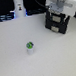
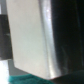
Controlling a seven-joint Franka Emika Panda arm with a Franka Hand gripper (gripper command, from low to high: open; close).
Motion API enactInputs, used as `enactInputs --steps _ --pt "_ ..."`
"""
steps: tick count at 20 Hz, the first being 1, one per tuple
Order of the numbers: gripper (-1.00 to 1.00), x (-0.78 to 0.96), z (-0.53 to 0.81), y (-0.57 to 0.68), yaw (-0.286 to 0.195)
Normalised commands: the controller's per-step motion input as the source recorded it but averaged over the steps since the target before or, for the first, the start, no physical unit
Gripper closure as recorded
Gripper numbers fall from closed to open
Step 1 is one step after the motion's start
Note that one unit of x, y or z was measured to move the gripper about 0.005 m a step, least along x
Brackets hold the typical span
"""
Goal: Open the kcup holder, insert the kcup into the holder, and close the kcup holder
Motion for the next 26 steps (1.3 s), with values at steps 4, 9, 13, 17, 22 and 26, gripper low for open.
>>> enactInputs --steps 4,9,13,17,22,26 --pt "1.0 0.02 -0.01 -0.01 -0.01" --pt "1.0 0.02 -0.01 -0.02 -0.011" --pt "1.0 0.31 0.02 -0.06 -0.034" --pt "1.0 0.61 0.12 -0.15 -0.067" --pt "1.0 0.72 0.17 -0.18 -0.071" --pt "1.0 0.9 0.2 -0.23 -0.069"
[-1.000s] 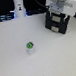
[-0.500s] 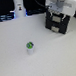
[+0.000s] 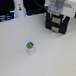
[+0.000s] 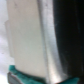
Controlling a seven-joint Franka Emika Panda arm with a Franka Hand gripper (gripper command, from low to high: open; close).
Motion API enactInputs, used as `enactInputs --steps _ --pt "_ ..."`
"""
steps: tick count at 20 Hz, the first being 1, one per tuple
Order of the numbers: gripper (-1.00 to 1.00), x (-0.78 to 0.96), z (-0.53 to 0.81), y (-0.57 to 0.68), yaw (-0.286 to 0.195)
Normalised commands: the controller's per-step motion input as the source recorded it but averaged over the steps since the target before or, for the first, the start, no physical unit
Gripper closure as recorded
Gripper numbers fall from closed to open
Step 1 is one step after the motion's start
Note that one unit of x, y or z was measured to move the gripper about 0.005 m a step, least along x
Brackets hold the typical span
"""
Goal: Open the kcup holder, insert the kcup into the holder, and close the kcup holder
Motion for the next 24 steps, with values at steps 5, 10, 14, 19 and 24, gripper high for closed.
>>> enactInputs --steps 5,10,14,19,24 --pt "1.0 0.95 0.15 -0.25 -0.068" --pt "1.0 0.97 0.18 -0.27 -0.06" --pt "1.0 0.97 0.21 -0.28 -0.063" --pt "1.0 0.96 0.21 -0.28 -0.067" --pt "1.0 0.96 0.2 -0.31 -0.069"
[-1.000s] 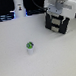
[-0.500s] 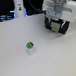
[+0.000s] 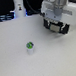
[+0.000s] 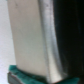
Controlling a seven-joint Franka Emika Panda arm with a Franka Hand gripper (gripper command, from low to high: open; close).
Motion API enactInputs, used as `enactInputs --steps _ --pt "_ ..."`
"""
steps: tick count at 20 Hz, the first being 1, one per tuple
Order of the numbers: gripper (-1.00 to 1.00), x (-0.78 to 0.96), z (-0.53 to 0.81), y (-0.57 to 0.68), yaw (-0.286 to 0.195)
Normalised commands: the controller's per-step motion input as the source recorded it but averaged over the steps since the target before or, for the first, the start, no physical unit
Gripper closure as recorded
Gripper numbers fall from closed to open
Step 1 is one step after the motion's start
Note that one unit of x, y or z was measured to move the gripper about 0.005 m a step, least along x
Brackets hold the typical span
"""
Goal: Open the kcup holder, insert the kcup into the holder, and close the kcup holder
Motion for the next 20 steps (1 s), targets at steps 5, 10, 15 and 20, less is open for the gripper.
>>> enactInputs --steps 5,10,15,20 --pt "1.0 0.96 0.2 -0.3 -0.067" --pt "1.0 0.95 0.2 -0.31 -0.07" --pt "1.0 0.94 0.2 -0.33 -0.072" --pt "1.0 0.91 0.2 -0.38 -0.074"
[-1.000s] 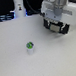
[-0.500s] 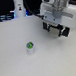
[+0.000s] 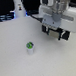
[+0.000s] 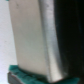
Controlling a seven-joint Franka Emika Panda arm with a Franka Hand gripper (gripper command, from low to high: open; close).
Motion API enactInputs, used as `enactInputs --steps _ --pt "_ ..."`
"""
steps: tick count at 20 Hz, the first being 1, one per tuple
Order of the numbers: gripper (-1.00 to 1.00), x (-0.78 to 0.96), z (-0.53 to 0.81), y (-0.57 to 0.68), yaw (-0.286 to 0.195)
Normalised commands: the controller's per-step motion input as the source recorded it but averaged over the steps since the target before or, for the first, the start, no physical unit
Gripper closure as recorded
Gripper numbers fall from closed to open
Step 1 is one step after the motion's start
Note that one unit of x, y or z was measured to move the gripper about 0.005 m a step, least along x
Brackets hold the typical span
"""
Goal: Open the kcup holder, insert the kcup into the holder, and close the kcup holder
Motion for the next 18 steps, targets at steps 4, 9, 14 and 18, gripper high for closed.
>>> enactInputs --steps 4,9,14,18 --pt "1.0 0.88 0.24 -0.37 -0.08" --pt "-1.0 0.55 0.25 -0.06 -0.086" --pt "-1.0 0.42 0.34 -0.1 -0.113" --pt "-1.0 0.18 0.43 -0.42 -0.21"
